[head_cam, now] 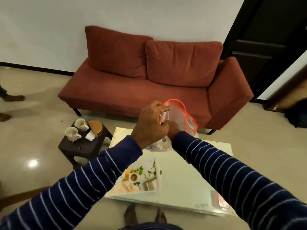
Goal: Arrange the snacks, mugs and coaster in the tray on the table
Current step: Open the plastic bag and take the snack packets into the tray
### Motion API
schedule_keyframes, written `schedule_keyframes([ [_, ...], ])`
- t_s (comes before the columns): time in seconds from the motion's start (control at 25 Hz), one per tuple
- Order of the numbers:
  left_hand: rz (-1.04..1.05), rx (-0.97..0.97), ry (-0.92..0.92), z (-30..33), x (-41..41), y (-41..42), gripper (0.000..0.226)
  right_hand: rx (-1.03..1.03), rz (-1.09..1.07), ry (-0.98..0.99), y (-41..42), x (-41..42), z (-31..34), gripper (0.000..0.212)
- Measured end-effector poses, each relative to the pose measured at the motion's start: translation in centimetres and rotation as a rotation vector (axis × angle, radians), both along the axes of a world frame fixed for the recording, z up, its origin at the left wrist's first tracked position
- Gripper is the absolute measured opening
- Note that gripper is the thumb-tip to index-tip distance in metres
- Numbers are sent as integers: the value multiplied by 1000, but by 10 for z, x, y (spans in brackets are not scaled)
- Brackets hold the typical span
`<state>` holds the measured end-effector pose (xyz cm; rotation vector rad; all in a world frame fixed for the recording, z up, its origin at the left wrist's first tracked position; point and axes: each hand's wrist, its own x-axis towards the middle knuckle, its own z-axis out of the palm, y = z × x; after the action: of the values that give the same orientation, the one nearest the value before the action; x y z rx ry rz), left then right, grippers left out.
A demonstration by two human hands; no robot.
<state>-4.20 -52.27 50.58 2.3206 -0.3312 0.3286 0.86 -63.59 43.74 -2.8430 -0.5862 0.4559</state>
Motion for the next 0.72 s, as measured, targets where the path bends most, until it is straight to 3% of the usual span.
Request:
schedule_keyframes([
  [0.08,32,19,37,-19,3,14,49,-46,1,76,15,4,-4,36],
  [0.24,114,37,164,-61,8,43,44,-155,149,66,35,9,-9,16],
  [0.4,224,-2,243,-103,9,74,39,41,105,11,36,7,-2,21],
  [0.48,302,-27,305,-123,8,89,44,236,14,40,22,8,-4,28],
  [0.64,400,-68,369,-159,-4,112,45,1005,-353,298,-16,19,-37,28],
  [0.72,456,-72,364,-182,-11,122,44,1173,-600,384,-21,26,-83,27],
])
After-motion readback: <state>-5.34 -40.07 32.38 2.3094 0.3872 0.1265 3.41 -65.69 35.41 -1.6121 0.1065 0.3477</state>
